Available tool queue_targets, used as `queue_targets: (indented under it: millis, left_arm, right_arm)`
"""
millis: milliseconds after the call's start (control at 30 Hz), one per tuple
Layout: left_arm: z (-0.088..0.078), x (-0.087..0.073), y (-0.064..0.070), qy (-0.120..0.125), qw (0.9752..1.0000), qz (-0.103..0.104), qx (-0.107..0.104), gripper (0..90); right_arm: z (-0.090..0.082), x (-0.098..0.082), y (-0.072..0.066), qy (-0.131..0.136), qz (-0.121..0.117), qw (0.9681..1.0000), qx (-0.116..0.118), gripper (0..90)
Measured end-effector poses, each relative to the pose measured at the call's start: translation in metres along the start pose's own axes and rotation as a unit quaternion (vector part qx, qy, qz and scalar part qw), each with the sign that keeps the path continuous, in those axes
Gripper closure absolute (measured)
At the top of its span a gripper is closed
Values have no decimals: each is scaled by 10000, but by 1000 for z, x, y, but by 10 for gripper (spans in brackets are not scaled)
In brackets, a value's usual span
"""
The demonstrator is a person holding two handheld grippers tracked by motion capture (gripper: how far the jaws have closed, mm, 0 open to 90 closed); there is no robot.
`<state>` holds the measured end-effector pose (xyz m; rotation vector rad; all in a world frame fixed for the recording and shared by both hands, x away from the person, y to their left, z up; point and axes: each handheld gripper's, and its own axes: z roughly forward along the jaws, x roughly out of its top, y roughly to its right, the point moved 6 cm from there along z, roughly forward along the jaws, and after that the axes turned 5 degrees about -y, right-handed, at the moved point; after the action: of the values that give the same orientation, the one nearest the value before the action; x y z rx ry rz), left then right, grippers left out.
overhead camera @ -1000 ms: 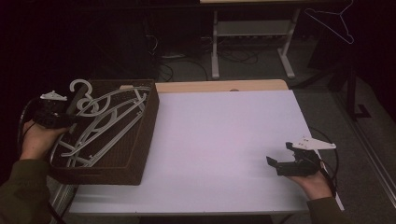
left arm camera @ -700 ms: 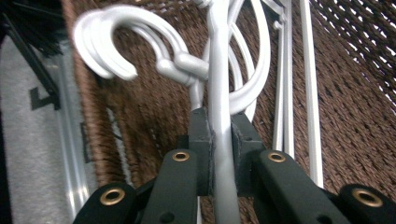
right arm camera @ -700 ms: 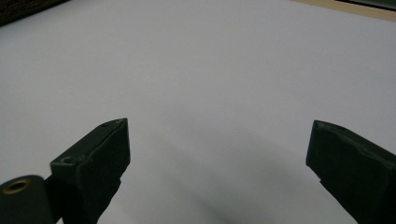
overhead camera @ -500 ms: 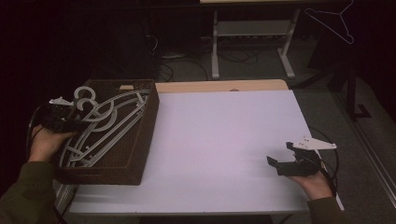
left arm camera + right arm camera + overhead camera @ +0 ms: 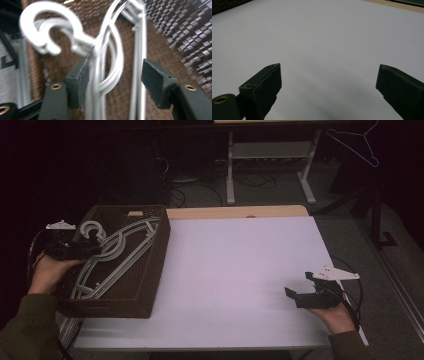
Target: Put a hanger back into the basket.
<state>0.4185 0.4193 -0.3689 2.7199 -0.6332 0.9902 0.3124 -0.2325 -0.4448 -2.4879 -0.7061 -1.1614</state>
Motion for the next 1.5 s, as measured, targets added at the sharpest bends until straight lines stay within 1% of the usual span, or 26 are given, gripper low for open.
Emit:
queue_targets:
  millis: [33,100,133,267,300,400,467,533,567,600,633,700,733,800,833,900,1000,1067,1100,1167,1267,1300,1367,1400,1433,1500]
  left_arm:
    - [0,5,7,108,9999,4,-134,361]
    - [-1,7,10,150,9997,20,-165,343]
    - [-1,12,17,267,9991,6,-343,334]
    - [0,18,30,378,9982,23,-468,295]
    - [3,22,38,450,9974,63,-558,290]
    - [4,26,47,546,9960,56,-705,271]
    - [7,31,60,635,9940,109,-888,256]
    - [7,33,65,670,9932,107,-942,243]
    - [8,36,74,762,9917,135,-1026,232]
    - [8,36,74,762,9917,135,-1026,225]
    - [9,39,84,863,9897,134,-1130,217]
    - [10,41,89,904,9889,157,-1172,200]
    - [11,43,99,972,9870,213,-1266,195]
    - [13,45,109,1009,9856,285,-1330,189]
    - [13,45,109,1009,9856,285,-1330,184]
    - [14,49,123,1115,9824,335,-1461,177]
    - [15,51,135,1204,9796,401,-1556,162]
    - [15,52,139,1224,9789,425,-1578,159]
    - [15,53,147,1288,9770,469,-1634,154]
    - [15,54,151,1318,9760,490,-1662,151]
    - [15,56,168,1425,9712,544,-1829,138]
    - [15,56,168,1425,9712,544,-1829,135]
    - [16,56,181,1512,9676,574,-1938,132]
    - [16,56,181,1512,9676,574,-1938,130]
    - [16,57,189,1619,9644,590,-2004,129]
    - [17,57,197,1684,9613,631,-2087,128]
  right_arm:
    - [0,0,0,1,9,10000,9,59]
    - [0,1,0,22,-17,10000,20,59]
    - [0,2,0,48,-25,10000,26,59]
    - [-1,6,-1,95,-15,9999,65,59]
    - [-2,7,-1,105,-6,9999,77,59]
    - [-2,11,-1,159,-33,9998,115,59]
    - [-2,14,-2,194,-47,9997,142,59]
    - [-3,17,-3,239,-21,9995,198,59]
    - [-3,20,-3,278,-26,9994,225,59]
    - [-3,22,-3,290,-17,9993,254,59]
    - [-3,24,-3,333,-5,9991,274,59]
    - [-5,30,-4,392,-4,9987,316,59]
    - [-5,32,-5,432,-19,9985,333,59]
    - [-7,37,-5,488,-13,9981,369,59]
    - [-7,39,-6,531,-5,9978,389,59]
    - [-8,44,-7,606,41,9972,446,59]
    - [-10,53,-9,697,-35,9965,463,58]
    - [-10,56,-10,741,-52,9961,486,54]
    - [-10,61,-12,839,-70,9950,530,40]
    - [-10,64,-12,881,-73,9946,544,38]
    - [-12,75,-15,1038,-110,9927,613,23]
    - [-12,78,-16,1054,-123,9924,615,20]
    - [-13,83,-18,1107,-180,9917,627,16]
    - [-13,85,-19,1124,-207,9914,633,14]
    - [-13,87,-20,1152,-213,9910,652,10]
    - [-13,90,-22,1207,-229,9901,677,6]
